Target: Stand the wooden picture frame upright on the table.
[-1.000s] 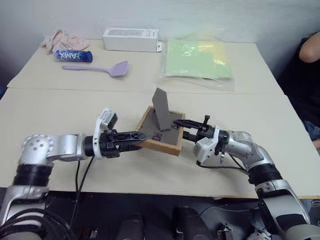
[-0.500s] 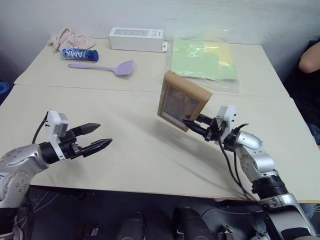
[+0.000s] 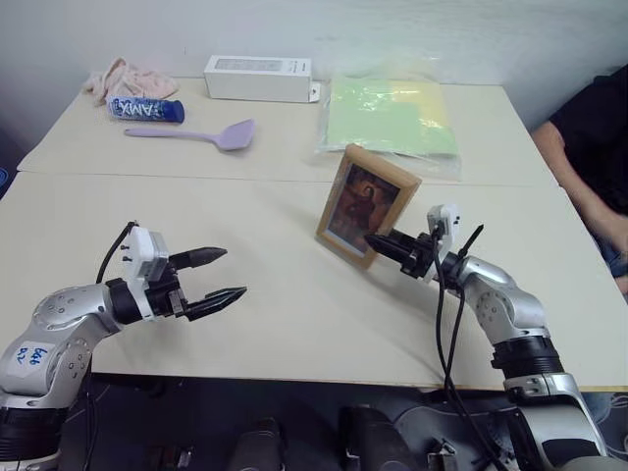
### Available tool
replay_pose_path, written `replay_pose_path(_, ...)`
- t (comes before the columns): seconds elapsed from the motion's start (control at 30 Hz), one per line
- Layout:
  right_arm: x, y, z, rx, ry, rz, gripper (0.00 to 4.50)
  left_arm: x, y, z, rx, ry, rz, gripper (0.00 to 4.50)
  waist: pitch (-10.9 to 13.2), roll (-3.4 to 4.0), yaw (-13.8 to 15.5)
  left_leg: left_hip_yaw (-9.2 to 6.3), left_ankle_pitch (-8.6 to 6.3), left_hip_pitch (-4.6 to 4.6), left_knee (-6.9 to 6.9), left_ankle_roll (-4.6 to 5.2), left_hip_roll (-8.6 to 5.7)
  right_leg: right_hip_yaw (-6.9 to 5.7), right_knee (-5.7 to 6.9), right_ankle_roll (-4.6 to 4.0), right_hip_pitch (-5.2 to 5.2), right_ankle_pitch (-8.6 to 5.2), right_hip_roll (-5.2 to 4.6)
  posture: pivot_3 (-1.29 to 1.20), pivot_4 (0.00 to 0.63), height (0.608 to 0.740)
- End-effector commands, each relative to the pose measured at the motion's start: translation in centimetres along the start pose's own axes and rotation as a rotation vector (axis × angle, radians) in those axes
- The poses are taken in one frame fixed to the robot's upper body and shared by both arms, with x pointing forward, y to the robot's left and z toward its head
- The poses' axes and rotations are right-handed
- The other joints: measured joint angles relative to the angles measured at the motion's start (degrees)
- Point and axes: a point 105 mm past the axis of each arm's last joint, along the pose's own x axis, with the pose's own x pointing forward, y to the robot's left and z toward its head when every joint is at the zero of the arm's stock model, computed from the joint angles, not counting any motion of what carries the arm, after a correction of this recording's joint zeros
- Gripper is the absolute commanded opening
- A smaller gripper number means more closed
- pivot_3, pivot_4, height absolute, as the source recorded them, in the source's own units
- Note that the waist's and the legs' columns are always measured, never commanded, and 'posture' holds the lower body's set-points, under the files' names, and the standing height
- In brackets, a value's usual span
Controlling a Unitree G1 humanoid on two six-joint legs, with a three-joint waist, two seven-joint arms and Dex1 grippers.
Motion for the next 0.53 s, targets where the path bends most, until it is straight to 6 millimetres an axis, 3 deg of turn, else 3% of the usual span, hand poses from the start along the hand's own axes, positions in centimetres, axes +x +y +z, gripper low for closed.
replay_pose_path(0.03, -0.5, 0.9, 0.9, -0.057, -0.036, 0.037, 2.49, -0.5, 0.2, -0.1, 0.034, 0.012, 0.015, 4.50, 0.01, 0.01, 0.08, 0.00, 0.00, -0.03, -0.01, 0.00, 0.00, 0.00, 0.00, 0.00, -0.02, 0.00, 0.00, 0.00, 0.150, 0.740)
replay_pose_path(0.13, -2.2, 1.4, 1.4, -0.157, -0.021, 0.071, 3.48, -1.5, 0.6, -1.2, 0.067, 0.058, 0.052, 4.50, 0.02, 0.04, 0.14, 0.00, -0.01, -0.13, -0.08, 0.02, -0.01, 0.00, 0.05, 0.01, -0.08, 0.01, 0.00, 0.00, 0.150, 0.740)
replay_pose_path(0.23, -5.4, 1.2, 1.8, -0.322, 0.019, 0.063, 4.44, -3.3, 1.0, -2.7, 0.098, 0.117, 0.101, 4.50, 0.02, 0.04, 0.18, 0.01, -0.04, -0.13, -0.10, 0.07, -0.01, -0.02, -0.02, 0.03, -0.06, 0.01, 0.00, 0.00, 0.150, 0.740)
replay_pose_path(0.4, -10.8, 1.8, 0.7, -0.714, 0.156, 0.132, 4.44, -6.1, 1.3, -5.1, 0.184, 0.248, 0.159, 4.50, 0.03, 0.04, 0.42, 0.02, -0.10, -0.09, -0.10, 0.16, -0.04, -0.03, -0.32, 0.04, 0.02, 0.02, 0.00, 0.00, 0.150, 0.740)
replay_pose_path(0.53, -13.2, 1.5, -0.8, -0.755, 0.222, 0.126, 4.44, -7.0, 1.7, -5.4, 0.211, 0.258, 0.199, 4.50, 0.03, 0.03, 0.26, 0.04, -0.13, 0.05, -0.12, 0.21, -0.01, -0.02, -0.29, 0.04, 0.12, 0.02, 0.00, 0.00, 0.150, 0.740)
